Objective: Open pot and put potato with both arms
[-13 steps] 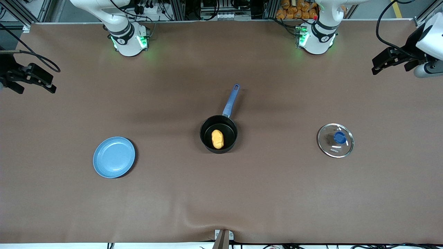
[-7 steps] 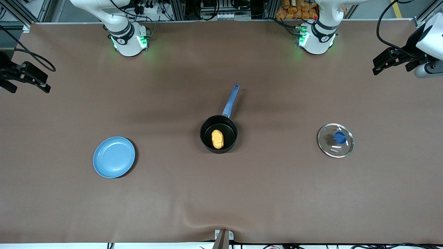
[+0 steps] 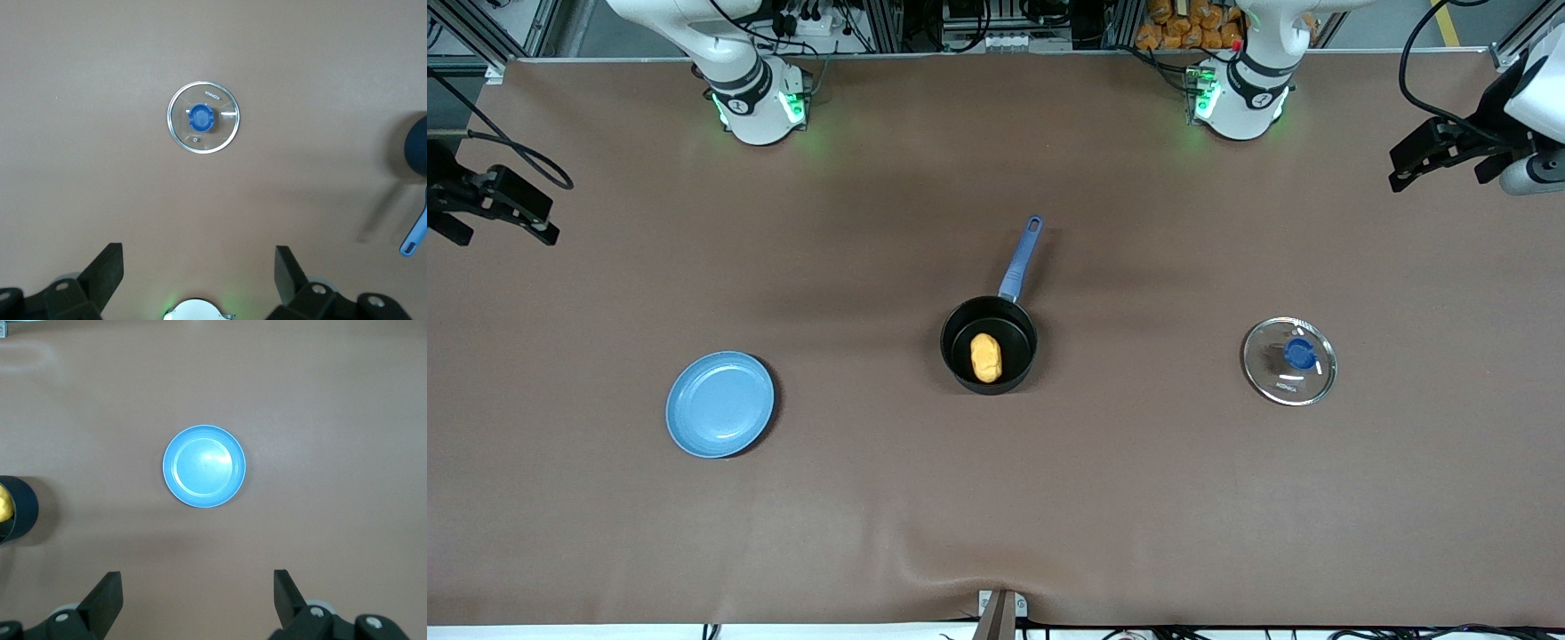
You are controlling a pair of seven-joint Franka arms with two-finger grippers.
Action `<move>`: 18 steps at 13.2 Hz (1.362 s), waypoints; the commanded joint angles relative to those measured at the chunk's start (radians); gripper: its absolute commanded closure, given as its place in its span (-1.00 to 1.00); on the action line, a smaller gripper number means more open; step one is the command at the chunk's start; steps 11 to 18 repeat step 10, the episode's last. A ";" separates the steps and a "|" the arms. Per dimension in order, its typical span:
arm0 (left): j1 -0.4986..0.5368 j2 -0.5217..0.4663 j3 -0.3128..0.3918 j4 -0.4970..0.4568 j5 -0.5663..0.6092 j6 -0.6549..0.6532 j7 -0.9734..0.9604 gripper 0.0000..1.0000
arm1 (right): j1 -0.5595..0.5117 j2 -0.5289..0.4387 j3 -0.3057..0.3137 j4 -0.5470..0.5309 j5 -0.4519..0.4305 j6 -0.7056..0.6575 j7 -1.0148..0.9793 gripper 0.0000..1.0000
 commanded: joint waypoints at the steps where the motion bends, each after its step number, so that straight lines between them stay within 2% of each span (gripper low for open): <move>1: 0.006 0.012 -0.003 0.025 0.013 -0.007 0.055 -1.00 | 0.008 0.020 0.001 0.000 -0.010 0.029 0.009 -1.00; 18: 0.007 0.007 0.003 0.026 0.009 -0.009 0.053 -1.00 | 0.017 0.044 0.001 -0.005 -0.009 0.046 -0.002 -1.00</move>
